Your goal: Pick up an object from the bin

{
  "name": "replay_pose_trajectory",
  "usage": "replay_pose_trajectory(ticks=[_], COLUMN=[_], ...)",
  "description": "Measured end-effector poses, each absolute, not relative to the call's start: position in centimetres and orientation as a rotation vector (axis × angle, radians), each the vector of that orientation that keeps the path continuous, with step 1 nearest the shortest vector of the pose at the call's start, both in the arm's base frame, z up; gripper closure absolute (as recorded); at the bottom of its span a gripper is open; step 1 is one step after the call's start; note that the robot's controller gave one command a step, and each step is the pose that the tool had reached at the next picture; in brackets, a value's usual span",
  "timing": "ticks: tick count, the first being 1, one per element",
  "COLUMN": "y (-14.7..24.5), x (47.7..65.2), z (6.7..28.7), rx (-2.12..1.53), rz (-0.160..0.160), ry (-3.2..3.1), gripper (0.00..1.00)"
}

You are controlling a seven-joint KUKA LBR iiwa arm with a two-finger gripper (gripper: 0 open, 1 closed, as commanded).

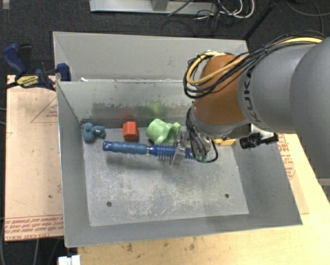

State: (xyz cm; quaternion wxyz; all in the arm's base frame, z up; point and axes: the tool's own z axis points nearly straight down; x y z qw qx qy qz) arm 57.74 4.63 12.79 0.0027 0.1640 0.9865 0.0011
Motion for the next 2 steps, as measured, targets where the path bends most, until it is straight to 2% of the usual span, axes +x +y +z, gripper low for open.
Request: replay_pose_trajectory(ticks=[1, 2], y=[4.7, 4.7], x=[57.9, 57.9], z=[18.2, 19.4], rx=[0.51, 0.506], rz=[0.003, 0.002], ry=[3.095, 3.099], gripper=[1.0, 1.0])
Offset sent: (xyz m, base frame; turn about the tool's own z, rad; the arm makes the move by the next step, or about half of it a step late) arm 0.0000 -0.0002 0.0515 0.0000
